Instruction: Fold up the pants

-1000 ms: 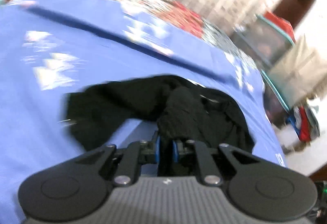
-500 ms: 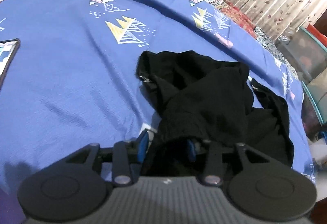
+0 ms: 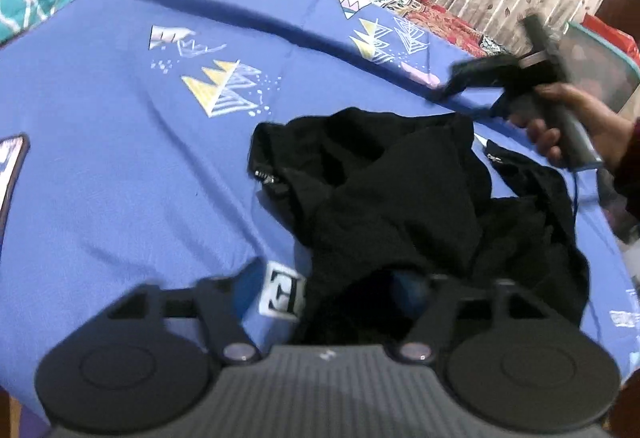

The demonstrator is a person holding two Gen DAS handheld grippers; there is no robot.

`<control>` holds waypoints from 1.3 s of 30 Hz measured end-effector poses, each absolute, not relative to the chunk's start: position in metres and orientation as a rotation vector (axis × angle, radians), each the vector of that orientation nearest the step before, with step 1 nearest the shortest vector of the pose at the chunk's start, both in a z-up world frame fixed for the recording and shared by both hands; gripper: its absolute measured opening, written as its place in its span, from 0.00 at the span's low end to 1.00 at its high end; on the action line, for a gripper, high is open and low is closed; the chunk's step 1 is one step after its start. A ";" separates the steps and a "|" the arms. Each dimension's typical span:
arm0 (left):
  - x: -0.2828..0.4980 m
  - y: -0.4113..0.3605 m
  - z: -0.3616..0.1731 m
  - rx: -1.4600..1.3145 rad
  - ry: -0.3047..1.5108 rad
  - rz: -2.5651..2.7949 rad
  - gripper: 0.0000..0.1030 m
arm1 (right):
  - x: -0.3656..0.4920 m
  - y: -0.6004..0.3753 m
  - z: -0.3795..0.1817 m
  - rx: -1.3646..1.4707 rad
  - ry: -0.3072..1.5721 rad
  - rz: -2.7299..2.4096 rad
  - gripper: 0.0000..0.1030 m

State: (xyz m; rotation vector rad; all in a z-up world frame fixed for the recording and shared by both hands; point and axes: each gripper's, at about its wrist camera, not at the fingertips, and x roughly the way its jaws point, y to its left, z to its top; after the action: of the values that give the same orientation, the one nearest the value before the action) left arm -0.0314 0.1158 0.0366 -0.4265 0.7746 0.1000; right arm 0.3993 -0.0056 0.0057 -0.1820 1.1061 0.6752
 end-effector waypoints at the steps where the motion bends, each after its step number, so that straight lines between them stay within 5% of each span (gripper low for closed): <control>1: -0.029 0.113 0.036 -0.409 0.764 0.102 0.73 | 0.401 -0.030 -0.007 -0.168 1.162 0.652 0.78; 2: -0.026 0.110 0.035 -0.398 0.764 0.086 0.56 | 0.407 -0.031 -0.018 -0.141 1.215 0.639 0.69; 4: -0.017 0.106 0.034 -0.398 0.791 0.020 0.17 | 0.400 -0.048 -0.031 -0.055 1.265 0.657 0.20; 10: -0.014 0.110 0.057 -0.402 0.682 -0.013 0.11 | 0.361 -0.139 0.057 0.357 0.923 0.667 0.14; 18: -0.003 0.130 0.098 -0.519 0.466 -0.116 0.11 | 0.273 -0.252 0.158 0.467 0.339 0.407 0.12; 23: 0.036 0.168 0.077 -0.569 0.532 0.089 0.11 | 0.294 -0.205 0.116 0.387 0.527 0.477 0.17; 25: 0.046 0.195 0.058 -0.645 0.576 0.179 0.11 | 0.313 -0.195 0.088 0.380 0.671 0.529 0.35; 30: 0.036 0.251 -0.006 -1.081 0.691 0.245 0.12 | 0.303 -0.188 0.046 0.323 0.787 0.535 0.40; 33: 0.022 0.243 -0.006 -1.005 0.725 0.268 0.22 | 0.295 -0.222 0.039 0.361 0.792 0.516 0.43; 39: -0.023 0.214 0.029 -0.849 0.715 0.150 0.66 | 0.271 -0.305 0.039 0.398 0.728 0.358 0.43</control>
State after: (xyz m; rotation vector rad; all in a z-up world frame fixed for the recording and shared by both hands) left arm -0.0231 0.2139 0.0288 -0.8495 0.7151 0.1502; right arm 0.2708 -0.3055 0.0386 0.3978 0.7278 0.3580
